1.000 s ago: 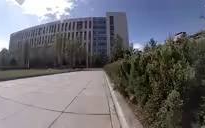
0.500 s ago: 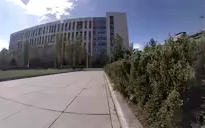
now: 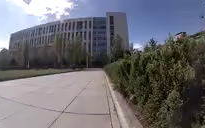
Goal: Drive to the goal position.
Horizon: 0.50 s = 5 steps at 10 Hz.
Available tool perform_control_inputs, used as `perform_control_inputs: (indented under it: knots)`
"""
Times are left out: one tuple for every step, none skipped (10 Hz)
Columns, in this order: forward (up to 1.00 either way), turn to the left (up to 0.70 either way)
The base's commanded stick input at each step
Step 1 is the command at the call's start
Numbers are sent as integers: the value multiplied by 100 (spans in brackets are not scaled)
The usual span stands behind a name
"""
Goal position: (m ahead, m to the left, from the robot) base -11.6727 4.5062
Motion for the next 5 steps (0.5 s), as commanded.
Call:
perform_control_inputs:
  knots:
    - [4,0]
    - [4,0]
    - [4,0]
    - [4,0]
    - [4,0]
